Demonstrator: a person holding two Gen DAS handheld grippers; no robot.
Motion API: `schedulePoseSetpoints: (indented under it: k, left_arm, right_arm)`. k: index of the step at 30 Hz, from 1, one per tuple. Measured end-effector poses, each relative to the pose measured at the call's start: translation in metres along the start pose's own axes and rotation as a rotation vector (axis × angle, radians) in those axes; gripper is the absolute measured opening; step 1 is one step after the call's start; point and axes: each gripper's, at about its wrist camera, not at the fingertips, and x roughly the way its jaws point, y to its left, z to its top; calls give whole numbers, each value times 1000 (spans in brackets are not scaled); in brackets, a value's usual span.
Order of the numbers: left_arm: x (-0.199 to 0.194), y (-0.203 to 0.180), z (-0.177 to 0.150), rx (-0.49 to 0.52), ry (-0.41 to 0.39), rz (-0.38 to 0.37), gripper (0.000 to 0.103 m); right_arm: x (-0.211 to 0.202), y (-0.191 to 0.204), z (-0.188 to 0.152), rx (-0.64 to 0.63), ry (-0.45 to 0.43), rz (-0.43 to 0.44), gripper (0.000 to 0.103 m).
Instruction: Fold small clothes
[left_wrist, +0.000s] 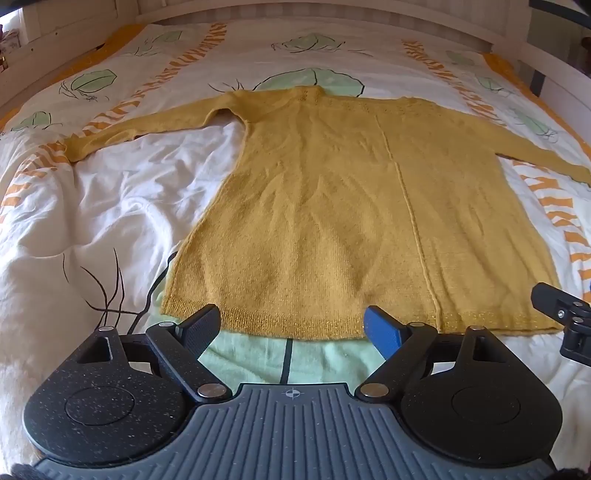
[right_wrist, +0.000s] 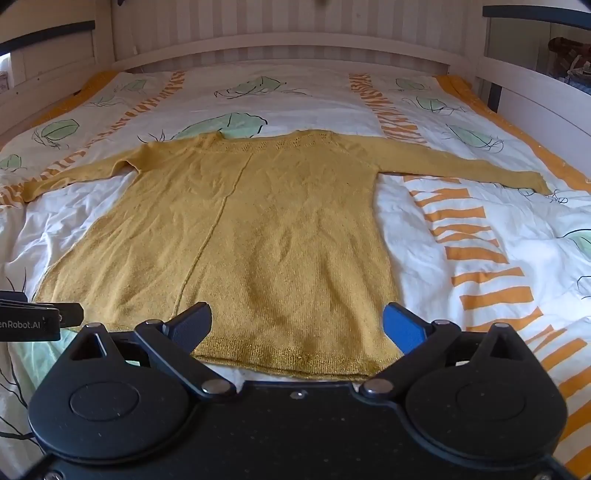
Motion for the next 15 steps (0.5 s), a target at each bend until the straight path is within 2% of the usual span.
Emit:
schedulePoseSetpoints:
  k: [15]
  left_arm:
    - [-1, 6, -6, -2, 15, -14, 85]
  right_arm:
    - [0, 2, 6, 7, 25, -9, 99]
